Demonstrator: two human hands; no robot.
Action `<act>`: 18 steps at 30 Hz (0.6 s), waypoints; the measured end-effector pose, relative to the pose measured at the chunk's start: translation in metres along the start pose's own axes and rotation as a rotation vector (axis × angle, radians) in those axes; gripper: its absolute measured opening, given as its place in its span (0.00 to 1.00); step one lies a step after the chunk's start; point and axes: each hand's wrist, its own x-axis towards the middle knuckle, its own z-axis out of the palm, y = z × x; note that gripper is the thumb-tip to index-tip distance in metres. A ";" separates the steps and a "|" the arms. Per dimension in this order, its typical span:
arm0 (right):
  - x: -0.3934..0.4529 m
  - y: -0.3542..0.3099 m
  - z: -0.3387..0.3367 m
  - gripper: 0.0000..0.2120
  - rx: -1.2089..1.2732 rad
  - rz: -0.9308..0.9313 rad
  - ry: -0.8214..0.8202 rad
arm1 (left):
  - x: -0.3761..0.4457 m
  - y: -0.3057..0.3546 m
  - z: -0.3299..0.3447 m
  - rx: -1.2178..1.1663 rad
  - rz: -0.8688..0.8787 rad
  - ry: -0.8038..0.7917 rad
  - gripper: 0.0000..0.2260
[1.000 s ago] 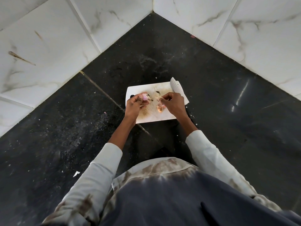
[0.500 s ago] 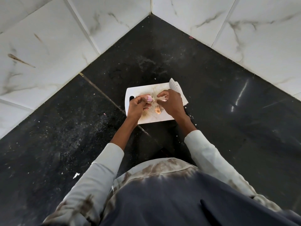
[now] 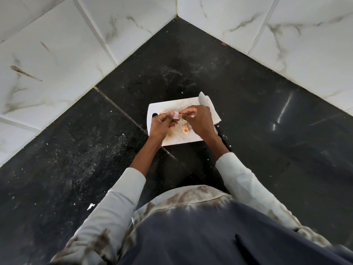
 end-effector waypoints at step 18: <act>-0.001 0.000 0.006 0.04 0.066 0.006 0.076 | 0.000 -0.002 -0.002 -0.084 -0.078 0.005 0.12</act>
